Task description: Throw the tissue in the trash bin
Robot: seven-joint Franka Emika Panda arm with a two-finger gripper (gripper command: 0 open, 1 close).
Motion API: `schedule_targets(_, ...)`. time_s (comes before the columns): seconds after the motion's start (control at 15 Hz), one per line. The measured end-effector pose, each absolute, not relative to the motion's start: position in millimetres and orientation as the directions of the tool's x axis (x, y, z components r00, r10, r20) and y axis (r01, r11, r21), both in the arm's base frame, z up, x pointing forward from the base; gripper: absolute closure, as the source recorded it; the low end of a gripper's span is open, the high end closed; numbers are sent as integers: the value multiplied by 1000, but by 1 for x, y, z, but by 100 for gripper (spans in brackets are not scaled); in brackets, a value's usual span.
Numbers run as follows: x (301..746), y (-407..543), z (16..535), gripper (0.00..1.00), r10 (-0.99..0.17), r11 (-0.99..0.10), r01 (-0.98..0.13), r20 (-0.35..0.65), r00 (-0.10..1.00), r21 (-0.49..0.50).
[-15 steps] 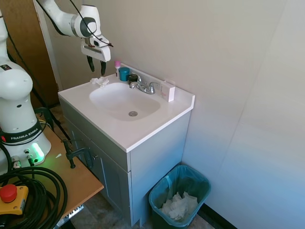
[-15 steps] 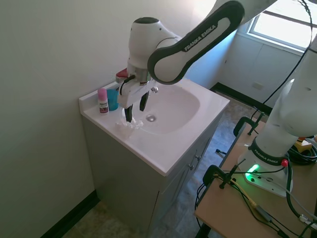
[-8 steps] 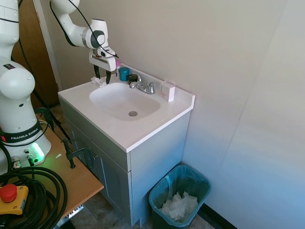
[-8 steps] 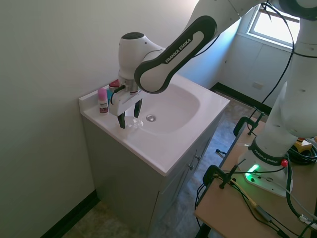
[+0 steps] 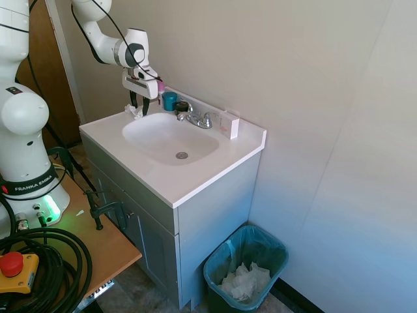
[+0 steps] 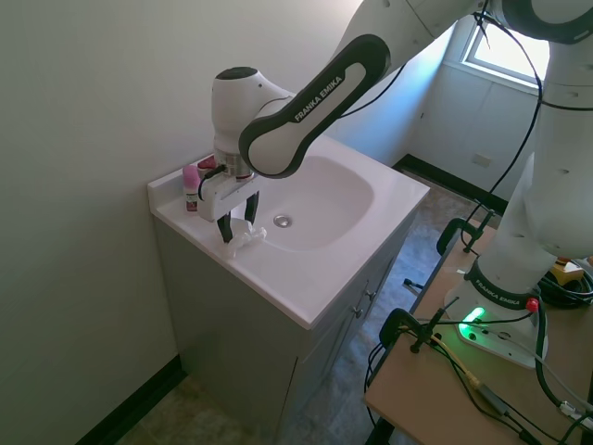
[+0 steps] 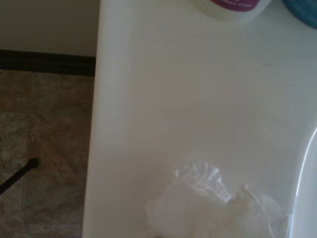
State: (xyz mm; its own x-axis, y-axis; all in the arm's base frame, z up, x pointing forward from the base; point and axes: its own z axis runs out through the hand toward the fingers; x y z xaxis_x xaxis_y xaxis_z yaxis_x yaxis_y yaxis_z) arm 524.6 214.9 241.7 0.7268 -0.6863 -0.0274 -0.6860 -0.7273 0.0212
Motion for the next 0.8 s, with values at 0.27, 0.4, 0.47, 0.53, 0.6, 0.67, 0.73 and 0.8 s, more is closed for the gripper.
schedule_targets(0.27, 528, 210, 244, 100, -699, -716, -698, -34, 715, 32)
schedule_targets(0.4, 529, 210, 244, 100, -703, -711, -702, -39, 710, 30)
schedule_targets(0.47, 529, 210, 244, 100, -706, -708, -706, -44, 707, 28)
schedule_targets(0.53, 529, 211, 245, 100, -708, -706, -707, -46, 705, 27)
schedule_targets(0.6, 528, 211, 246, 100, -707, -707, -707, -47, 706, 27)
schedule_targets(0.67, 528, 212, 248, 100, -706, -708, -705, -48, 707, 29)
schedule_targets(0.73, 528, 212, 251, 100, -705, -709, -704, -49, 708, 29)
schedule_targets(0.8, 528, 212, 255, 100, -705, -709, -704, -49, 708, 24)
